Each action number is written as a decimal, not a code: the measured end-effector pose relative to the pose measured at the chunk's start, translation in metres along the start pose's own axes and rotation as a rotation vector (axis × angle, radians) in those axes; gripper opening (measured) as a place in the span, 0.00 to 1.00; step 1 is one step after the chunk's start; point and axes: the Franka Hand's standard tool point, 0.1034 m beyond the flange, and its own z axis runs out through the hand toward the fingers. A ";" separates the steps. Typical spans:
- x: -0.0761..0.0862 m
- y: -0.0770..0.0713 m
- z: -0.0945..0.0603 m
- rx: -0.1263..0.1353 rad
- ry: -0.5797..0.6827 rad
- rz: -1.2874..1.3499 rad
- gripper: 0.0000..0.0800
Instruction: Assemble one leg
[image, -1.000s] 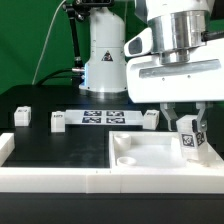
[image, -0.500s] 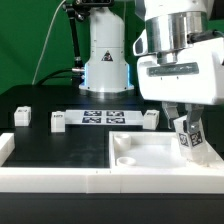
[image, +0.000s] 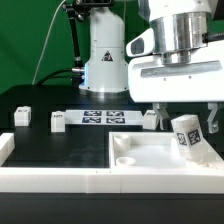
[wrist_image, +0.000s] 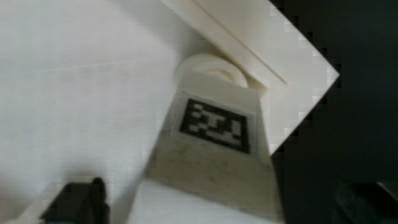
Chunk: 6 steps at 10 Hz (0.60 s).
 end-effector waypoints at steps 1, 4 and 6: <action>0.000 0.000 0.000 -0.001 0.000 -0.090 0.81; 0.000 0.000 0.000 -0.002 0.002 -0.384 0.81; -0.003 -0.001 0.001 -0.004 0.000 -0.625 0.81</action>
Offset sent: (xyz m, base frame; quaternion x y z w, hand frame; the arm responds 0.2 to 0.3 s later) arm -0.0030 0.0062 0.0004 0.0100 -0.0028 -0.2004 0.9797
